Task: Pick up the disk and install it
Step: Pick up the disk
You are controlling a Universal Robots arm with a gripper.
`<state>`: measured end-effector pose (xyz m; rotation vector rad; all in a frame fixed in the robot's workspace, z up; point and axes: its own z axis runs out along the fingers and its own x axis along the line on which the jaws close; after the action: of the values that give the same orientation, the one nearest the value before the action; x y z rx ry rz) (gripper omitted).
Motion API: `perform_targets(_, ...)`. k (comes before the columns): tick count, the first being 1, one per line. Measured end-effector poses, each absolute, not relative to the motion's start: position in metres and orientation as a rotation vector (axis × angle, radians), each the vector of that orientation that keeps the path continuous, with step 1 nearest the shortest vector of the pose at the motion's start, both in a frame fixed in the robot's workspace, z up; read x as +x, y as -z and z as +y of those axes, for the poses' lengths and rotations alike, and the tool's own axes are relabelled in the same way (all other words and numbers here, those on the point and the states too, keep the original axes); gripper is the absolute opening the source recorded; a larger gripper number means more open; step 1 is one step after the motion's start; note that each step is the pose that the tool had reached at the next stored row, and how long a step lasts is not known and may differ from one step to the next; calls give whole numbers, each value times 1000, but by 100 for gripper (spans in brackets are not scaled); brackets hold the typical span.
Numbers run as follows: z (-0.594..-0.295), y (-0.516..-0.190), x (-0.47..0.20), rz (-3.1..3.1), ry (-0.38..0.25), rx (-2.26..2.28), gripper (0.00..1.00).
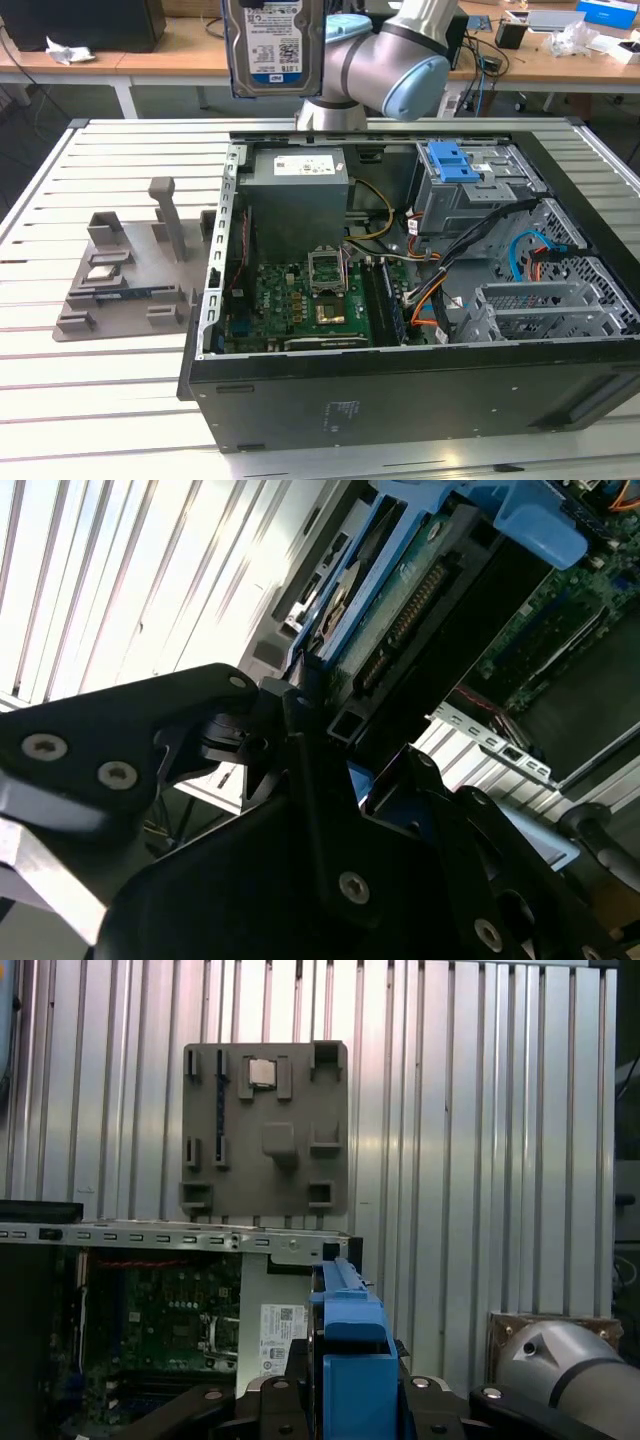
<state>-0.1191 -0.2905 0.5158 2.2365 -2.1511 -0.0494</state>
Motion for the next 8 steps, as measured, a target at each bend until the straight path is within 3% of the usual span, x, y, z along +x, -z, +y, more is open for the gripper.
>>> perform_targets(8, -296, -516, -95, -2168, 93, 2257, 36)
